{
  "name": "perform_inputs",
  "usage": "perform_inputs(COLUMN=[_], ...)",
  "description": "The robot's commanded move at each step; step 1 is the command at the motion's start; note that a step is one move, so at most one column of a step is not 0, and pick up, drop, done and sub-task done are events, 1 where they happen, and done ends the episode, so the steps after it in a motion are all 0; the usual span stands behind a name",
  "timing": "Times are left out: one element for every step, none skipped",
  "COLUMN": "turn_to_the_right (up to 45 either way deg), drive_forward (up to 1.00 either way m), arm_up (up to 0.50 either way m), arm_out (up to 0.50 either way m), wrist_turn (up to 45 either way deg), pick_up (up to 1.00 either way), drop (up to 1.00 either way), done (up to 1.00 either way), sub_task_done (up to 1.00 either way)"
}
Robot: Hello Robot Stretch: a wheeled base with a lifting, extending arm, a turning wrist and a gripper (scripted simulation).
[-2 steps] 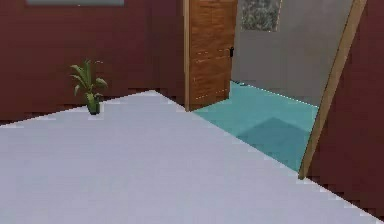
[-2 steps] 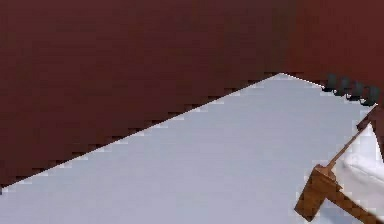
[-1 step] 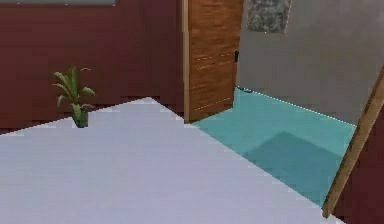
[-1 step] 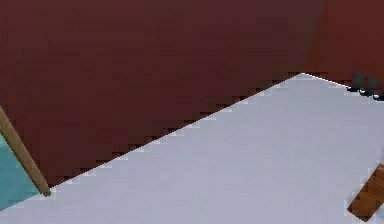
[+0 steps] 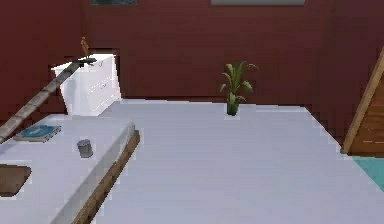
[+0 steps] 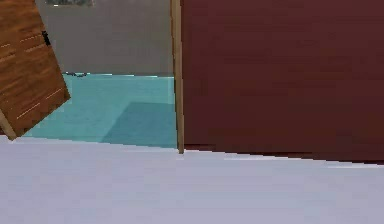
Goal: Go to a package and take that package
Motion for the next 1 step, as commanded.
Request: perform_inputs(turn_to_the_right=[-6.0], drive_forward=[0.00], arm_up=[0.00], arm_out=[0.00], wrist_turn=[0.0], pick_up=[0.00], drop=[0.00], done=[0.00], sub_task_done=[0.00])
